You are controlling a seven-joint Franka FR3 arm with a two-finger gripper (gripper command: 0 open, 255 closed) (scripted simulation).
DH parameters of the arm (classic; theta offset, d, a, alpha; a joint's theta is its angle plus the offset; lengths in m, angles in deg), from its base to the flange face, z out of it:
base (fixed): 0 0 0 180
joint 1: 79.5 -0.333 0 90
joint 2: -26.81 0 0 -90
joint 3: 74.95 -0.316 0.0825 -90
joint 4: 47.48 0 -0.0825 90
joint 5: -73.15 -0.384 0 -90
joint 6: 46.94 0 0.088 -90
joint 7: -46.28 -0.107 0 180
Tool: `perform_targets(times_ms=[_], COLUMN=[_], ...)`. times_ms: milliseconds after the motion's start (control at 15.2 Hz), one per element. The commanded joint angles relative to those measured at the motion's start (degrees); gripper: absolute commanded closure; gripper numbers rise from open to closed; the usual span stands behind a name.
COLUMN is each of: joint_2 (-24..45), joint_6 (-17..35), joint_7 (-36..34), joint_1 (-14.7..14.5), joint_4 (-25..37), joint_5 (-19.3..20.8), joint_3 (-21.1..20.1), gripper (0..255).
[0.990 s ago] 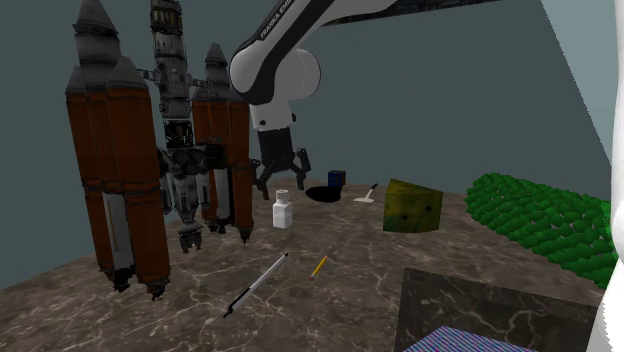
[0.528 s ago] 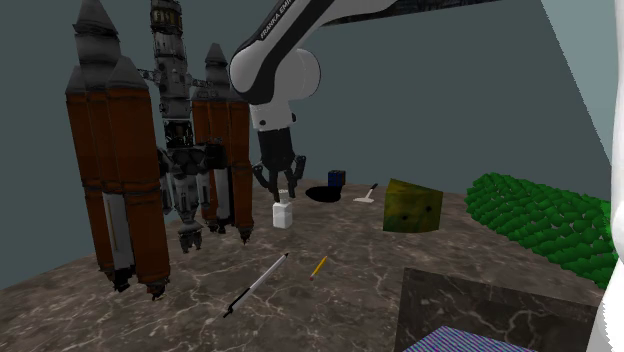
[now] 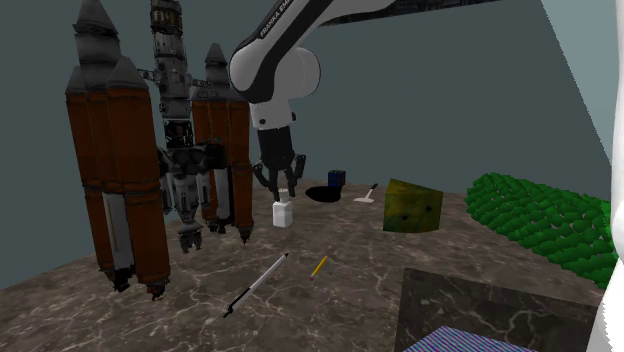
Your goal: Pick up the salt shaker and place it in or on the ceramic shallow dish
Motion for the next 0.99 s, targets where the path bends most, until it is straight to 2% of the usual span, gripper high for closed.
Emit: perform_targets(times_ms=[0, 924], joint_2=[-0.5, -3.97], joint_6=[-0.99, -10.75], joint_7=[0.25, 2.07], joint_1=[0.04, 0.1], joint_4=[0.49, 7.0], joint_5=[-0.21, -1.67], joint_3=[-0.03, -0.32], gripper=[255, 255])
